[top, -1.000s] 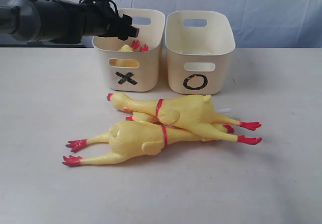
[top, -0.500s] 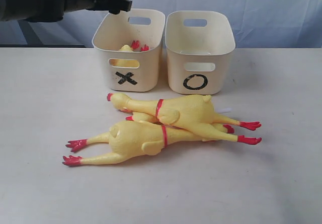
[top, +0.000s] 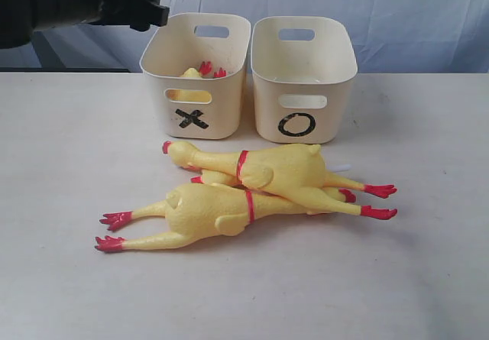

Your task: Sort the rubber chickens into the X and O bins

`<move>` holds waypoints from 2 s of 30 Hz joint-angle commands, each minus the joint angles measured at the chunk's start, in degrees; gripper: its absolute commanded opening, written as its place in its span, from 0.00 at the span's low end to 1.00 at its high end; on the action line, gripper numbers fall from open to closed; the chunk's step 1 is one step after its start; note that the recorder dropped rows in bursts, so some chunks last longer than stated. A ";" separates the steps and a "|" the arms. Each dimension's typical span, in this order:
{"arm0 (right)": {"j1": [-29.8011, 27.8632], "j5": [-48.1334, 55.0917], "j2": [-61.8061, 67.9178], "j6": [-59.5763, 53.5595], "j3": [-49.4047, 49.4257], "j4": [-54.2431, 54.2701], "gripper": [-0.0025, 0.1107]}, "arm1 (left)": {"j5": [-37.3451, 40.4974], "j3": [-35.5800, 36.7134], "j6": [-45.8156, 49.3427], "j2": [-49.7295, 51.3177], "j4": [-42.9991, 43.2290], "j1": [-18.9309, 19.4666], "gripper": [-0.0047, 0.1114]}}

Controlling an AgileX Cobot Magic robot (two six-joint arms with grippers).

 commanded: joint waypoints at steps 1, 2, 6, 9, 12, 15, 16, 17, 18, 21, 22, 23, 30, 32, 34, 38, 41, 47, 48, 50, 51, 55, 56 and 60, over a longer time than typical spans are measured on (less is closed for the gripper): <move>-0.23 -0.85 -0.38 0.03 0.08 0.00 0.01 | -2.56 6.32 -0.01 -6.89 -4.30 0.02 0.66; -0.23 -0.85 -0.38 0.03 0.08 0.00 0.01 | -2.66 7.57 -0.01 -8.07 -4.60 0.02 0.66; -0.23 -0.85 -0.38 0.03 0.08 0.00 0.01 | -2.78 13.31 -0.01 -13.68 -5.72 0.02 0.66; -0.23 -0.85 -0.38 0.03 0.08 0.00 0.01 | -3.30 16.70 -0.01 -17.21 -9.35 0.02 0.66; -0.23 -0.70 -0.38 0.03 0.08 0.00 0.01 | -4.37 19.61 -0.01 -20.38 -10.95 0.02 0.66; -0.23 -0.62 -0.38 0.03 0.08 0.00 0.01 | -5.32 22.48 1.31 -23.34 -10.95 0.02 0.66; -0.23 -0.62 -0.38 0.03 0.08 0.00 0.01 | -5.63 23.46 1.49 -24.10 -10.95 0.02 0.66; -0.23 -0.62 -0.38 0.03 0.08 0.00 0.01 | -6.08 24.40 1.49 -25.01 -10.95 0.02 0.66; -0.23 -0.62 -0.38 0.03 0.08 0.00 0.01 | -6.35 25.34 1.49 -25.95 -10.95 0.02 0.66; -0.23 -0.62 -0.38 0.03 0.08 0.00 0.01 | -6.68 27.98 1.49 -28.91 -10.95 0.02 0.63; -0.23 -0.96 -0.38 0.03 0.08 0.00 0.01 | -6.68 28.65 1.49 -29.96 -10.95 0.02 0.63; -0.23 -1.54 -0.38 0.03 0.08 0.00 0.01 | -6.68 29.45 1.49 -31.09 -10.95 0.02 0.62; -0.23 -8.61 -0.38 0.03 0.08 13.68 0.01 | -6.02 34.45 1.26 -39.49 -10.95 0.02 0.61; -0.23 -9.61 -0.38 0.03 0.08 16.12 0.01 | -5.75 35.68 0.85 -42.66 -10.95 0.02 0.61; -0.23 -9.99 -0.38 0.03 0.08 16.39 0.01 | -5.58 36.99 0.85 -46.00 -10.95 0.02 0.61; -0.23 -10.50 -0.38 0.03 0.08 17.93 0.01 | -5.34 39.33 0.85 -52.28 -10.95 0.02 0.61; -0.23 -12.94 -0.38 0.03 0.08 23.65 0.01 | -3.99 41.39 0.85 -56.82 -10.95 0.02 0.61; -0.23 -21.78 -0.38 0.11 0.08 39.08 0.01 | -3.44 44.10 0.85 -63.49 -10.95 0.02 0.61; -0.23 -21.97 -0.38 0.11 0.08 39.11 0.01 | -3.44 44.24 0.71 -64.36 -10.95 0.02 0.61; -0.23 -20.85 -0.38 0.11 0.08 39.11 0.01 | -3.44 44.76 -0.75 -65.90 -10.95 0.02 0.61; -0.23 -19.81 -0.38 0.11 -0.79 39.11 0.01 | -3.44 44.90 -0.85 -66.46 -10.95 0.02 0.61; -0.23 -14.12 -0.38 -0.24 -4.74 37.76 0.01 | -3.80 45.04 -0.85 -68.34 -10.95 0.02 0.61; -0.23 -12.78 -0.38 -0.49 -5.94 36.72 0.01 | -4.10 45.04 -0.85 -68.54 -10.95 0.02 0.61; -0.23 -7.87 -0.25 -0.58 -10.12 34.03 0.01 | -4.22 45.04 -0.85 -68.79 -10.95 0.02 0.61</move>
